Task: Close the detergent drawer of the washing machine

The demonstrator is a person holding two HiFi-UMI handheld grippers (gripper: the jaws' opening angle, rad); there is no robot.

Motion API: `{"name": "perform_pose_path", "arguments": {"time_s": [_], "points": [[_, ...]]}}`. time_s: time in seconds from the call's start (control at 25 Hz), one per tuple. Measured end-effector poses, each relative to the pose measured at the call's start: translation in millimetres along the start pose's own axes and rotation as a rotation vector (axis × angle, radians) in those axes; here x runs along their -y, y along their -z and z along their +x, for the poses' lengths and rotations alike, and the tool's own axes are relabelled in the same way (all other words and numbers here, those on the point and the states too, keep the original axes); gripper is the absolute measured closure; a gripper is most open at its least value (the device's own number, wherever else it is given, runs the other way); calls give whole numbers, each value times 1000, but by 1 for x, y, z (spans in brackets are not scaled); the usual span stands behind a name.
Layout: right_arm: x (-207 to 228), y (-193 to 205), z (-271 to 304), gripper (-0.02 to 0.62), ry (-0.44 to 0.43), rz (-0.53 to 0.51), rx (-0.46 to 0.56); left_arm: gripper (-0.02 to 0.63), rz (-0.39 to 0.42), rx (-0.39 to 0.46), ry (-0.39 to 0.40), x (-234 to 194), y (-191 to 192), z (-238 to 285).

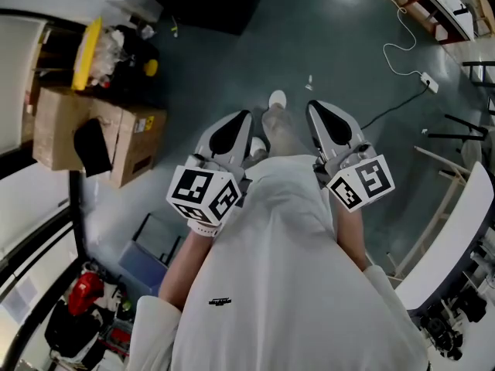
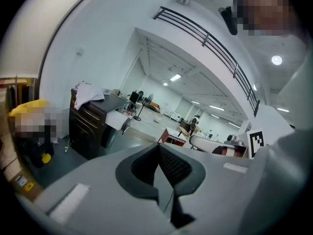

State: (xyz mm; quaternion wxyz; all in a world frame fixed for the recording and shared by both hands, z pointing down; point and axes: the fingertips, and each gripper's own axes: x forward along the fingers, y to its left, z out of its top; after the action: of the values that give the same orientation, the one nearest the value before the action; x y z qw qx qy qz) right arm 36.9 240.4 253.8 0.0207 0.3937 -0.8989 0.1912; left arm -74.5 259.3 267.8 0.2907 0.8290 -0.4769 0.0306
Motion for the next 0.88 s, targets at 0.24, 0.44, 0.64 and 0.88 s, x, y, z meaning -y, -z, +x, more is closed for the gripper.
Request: {"name": "perform_pose_path", "arguments": {"time_s": [0.24, 0.44, 0.64, 0.88], "points": [[31, -8, 30, 594, -11, 32, -5, 589, -2, -16, -2, -11, -20, 40], [81, -34, 54, 594, 5, 43, 33, 589, 31, -29, 3, -18, -49, 90], [128, -68, 79, 594, -12, 14, 73, 589, 91, -63, 19, -12, -81, 144], [160, -67, 109, 594, -35, -9, 32, 589, 124, -75, 39, -13, -92, 185]]}}
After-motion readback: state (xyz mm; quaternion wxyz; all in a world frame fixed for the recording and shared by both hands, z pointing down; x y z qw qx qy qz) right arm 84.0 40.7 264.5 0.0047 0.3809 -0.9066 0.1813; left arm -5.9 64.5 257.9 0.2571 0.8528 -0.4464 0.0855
